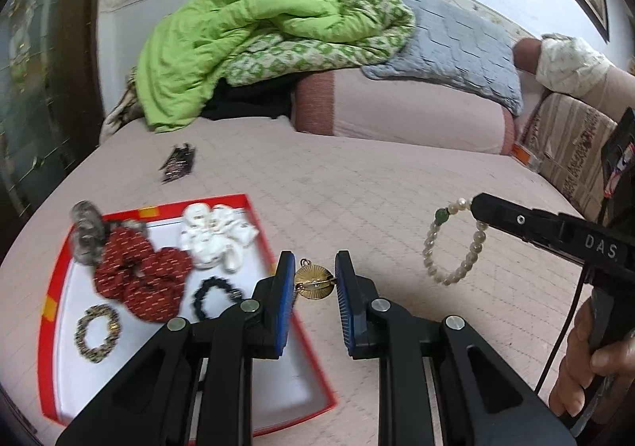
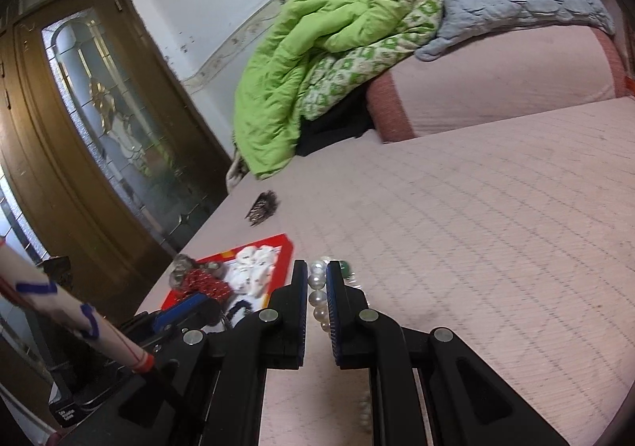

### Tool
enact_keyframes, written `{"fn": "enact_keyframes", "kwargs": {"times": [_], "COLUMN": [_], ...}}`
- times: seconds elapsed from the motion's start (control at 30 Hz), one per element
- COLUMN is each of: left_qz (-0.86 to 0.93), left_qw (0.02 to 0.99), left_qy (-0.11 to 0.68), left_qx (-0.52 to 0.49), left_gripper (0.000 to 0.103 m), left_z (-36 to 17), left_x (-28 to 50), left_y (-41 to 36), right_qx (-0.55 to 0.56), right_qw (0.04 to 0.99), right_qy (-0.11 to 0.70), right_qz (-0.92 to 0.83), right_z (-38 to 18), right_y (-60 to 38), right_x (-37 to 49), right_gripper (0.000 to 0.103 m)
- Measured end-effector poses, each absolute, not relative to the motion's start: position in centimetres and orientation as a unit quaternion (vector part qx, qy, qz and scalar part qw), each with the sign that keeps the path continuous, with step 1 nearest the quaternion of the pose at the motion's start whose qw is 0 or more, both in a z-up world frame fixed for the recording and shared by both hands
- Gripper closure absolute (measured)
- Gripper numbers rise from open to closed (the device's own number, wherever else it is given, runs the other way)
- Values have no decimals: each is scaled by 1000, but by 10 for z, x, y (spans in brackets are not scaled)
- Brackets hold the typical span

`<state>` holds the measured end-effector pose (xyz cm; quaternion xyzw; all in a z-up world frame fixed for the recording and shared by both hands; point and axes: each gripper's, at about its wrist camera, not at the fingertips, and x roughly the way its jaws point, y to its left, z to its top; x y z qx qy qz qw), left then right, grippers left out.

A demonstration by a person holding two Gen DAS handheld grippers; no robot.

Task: Organize jewelry
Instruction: 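Carry the gold pendant and pearl bracelet over the tray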

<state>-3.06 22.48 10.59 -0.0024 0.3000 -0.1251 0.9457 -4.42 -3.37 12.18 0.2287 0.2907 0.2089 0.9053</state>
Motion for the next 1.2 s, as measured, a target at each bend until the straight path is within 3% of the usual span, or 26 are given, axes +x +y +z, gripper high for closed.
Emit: {"fn": "enact_keyframes", "kwargs": {"times": [1.2], "left_qz": [-1], "left_qw": [939], "left_qy": [338], "left_qx": [-60], "left_gripper": [83], "left_z": [84], "left_x": [-68], "left_y": [388], "right_qx": [171], "right_qw": [849], "right_qy": [340], "right_qz": [368], "right_z": [136], "right_y": [162], "right_x": [-73], "right_gripper": [93]}}
